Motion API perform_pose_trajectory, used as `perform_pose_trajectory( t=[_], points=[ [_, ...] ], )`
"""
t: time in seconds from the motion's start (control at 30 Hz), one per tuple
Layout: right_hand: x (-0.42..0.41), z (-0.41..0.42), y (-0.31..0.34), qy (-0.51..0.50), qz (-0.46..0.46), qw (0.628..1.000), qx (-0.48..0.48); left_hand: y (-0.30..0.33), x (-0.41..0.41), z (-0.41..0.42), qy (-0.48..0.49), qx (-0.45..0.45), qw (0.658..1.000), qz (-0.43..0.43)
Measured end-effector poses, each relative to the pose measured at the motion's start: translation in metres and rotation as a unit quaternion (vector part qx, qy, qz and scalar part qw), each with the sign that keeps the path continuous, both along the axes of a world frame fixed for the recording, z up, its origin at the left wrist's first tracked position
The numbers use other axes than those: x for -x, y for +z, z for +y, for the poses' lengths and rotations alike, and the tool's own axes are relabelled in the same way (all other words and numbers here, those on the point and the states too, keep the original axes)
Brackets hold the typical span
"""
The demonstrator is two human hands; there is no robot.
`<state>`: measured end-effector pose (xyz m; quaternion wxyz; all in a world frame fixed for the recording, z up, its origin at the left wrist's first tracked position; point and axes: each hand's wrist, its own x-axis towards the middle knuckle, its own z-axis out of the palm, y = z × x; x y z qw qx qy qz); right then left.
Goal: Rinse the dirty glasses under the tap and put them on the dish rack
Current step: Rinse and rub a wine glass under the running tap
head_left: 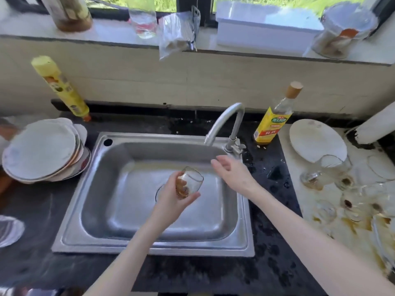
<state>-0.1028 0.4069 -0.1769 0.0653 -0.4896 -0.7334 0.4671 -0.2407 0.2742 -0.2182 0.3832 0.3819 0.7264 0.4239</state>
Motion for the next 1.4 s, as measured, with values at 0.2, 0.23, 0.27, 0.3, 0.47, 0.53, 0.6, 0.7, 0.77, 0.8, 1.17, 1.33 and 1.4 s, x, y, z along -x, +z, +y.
perform_pose_trajectory(
  t=[0.2,0.23,0.27,0.3,0.47,0.53,0.6,0.7,0.77,0.8,1.17,1.33,1.4],
  points=[
    [-0.002,0.068,-0.048,-0.074,-0.104,0.971,-0.203,-0.025,0.024,0.015,0.035,0.031,0.998,-0.032],
    [-0.003,0.075,-0.057,-0.054,-0.123,0.970,-0.203,-0.031,0.023,0.016,0.046,0.039,0.997,-0.042],
    [-0.002,0.079,-0.066,-0.050,-0.129,0.970,-0.200,-0.035,0.021,0.017,0.057,0.047,0.996,-0.056],
    [-0.002,0.080,-0.071,-0.055,-0.129,0.970,-0.200,-0.039,0.019,0.018,0.071,0.061,0.993,-0.073],
    [-0.007,0.070,-0.095,-0.069,-0.078,0.961,-0.255,-0.057,0.009,0.030,0.157,0.091,0.937,-0.298],
    [-0.010,0.065,-0.105,-0.032,-0.075,0.952,-0.294,-0.061,0.006,0.039,0.184,0.079,0.914,-0.354],
    [-0.012,0.058,-0.119,0.005,-0.092,0.939,-0.332,-0.063,0.003,0.047,0.201,0.069,0.899,-0.382],
    [-0.012,0.052,-0.127,0.019,-0.115,0.927,-0.356,-0.064,0.004,0.059,0.188,0.051,0.897,-0.397],
    [-0.012,0.053,-0.128,0.018,-0.112,0.926,-0.361,-0.061,0.006,0.067,0.182,0.040,0.893,-0.409],
    [-0.013,0.053,-0.128,0.019,-0.110,0.925,-0.364,-0.059,0.007,0.070,0.180,0.033,0.892,-0.414],
    [-0.018,0.034,-0.127,0.059,-0.023,0.932,-0.356,-0.061,-0.013,0.060,0.113,0.038,0.971,-0.205],
    [-0.012,0.009,-0.131,0.066,0.063,0.972,-0.217,-0.065,-0.007,0.051,0.073,0.019,0.984,-0.162],
    [-0.009,0.003,-0.129,0.067,0.090,0.986,-0.127,-0.066,-0.005,0.051,0.072,0.013,0.984,-0.164]
  ],
)
